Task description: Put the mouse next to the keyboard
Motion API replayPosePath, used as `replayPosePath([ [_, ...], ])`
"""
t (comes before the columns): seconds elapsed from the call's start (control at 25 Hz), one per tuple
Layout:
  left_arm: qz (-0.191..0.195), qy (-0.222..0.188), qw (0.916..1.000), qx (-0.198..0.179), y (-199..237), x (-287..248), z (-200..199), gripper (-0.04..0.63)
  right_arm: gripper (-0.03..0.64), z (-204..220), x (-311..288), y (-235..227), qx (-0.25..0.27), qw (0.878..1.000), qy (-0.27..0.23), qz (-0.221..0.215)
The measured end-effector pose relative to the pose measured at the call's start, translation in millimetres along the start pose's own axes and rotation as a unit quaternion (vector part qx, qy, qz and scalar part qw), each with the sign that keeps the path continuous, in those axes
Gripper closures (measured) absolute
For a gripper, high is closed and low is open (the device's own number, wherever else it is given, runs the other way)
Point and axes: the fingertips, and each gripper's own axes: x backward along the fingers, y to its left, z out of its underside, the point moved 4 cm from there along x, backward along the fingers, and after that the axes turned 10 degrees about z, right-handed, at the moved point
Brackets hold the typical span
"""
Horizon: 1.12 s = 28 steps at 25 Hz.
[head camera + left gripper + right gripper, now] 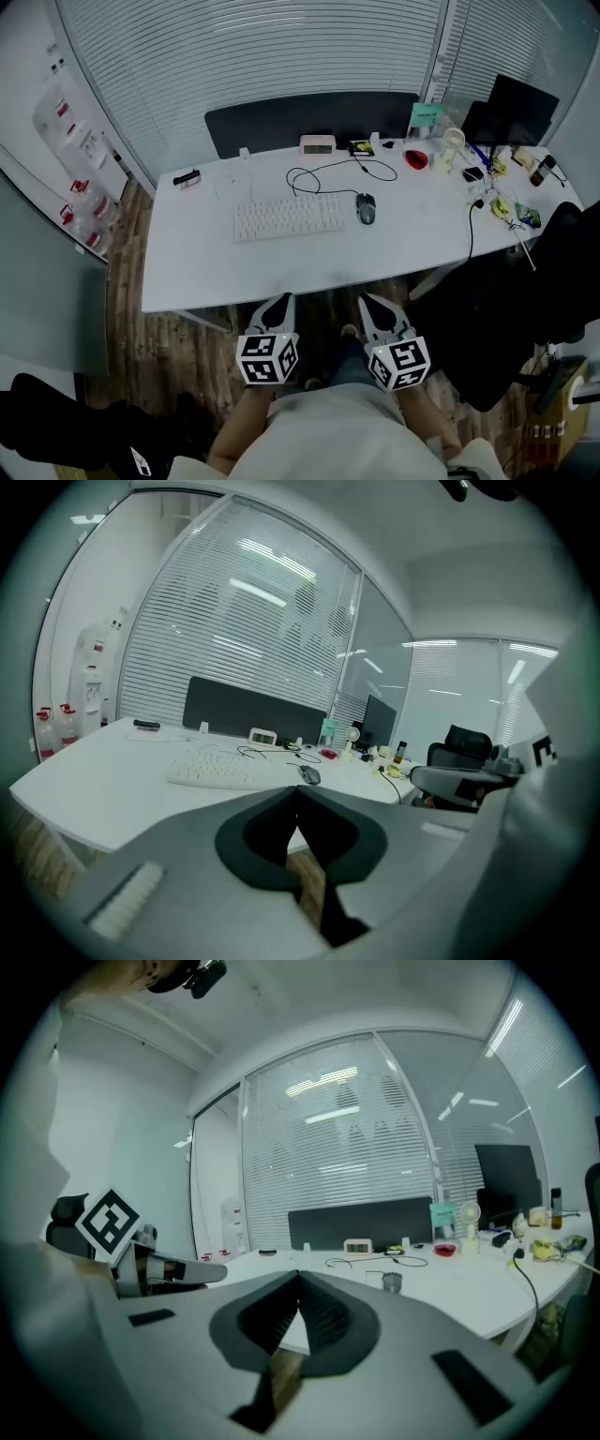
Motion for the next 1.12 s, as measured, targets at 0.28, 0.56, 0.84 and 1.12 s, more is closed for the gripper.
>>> replayPosePath([
  [0.28,0.004,-0.007,0.9997,0.022,-2.3,44.4,16.0,0.584,0.615,6.6,21.3,25.1,0.004,1.000,0.001,-0.016],
  [0.56,0.000,-0.014,0.9993,0.034,-6.6,73.0,32.6,0.583,0.615,10.3,40.2,35.5,0.008,1.000,-0.003,-0.029],
  [0.84,-0.003,-0.016,0.9989,0.043,-11.3,78.4,37.2,0.584,0.615,12.8,48.3,37.8,0.007,0.999,-0.002,-0.034],
  [1.12,-0.001,-0.018,0.9990,0.041,-18.0,73.6,36.9,0.584,0.615,12.6,48.2,29.7,0.008,0.999,-0.004,-0.032],
])
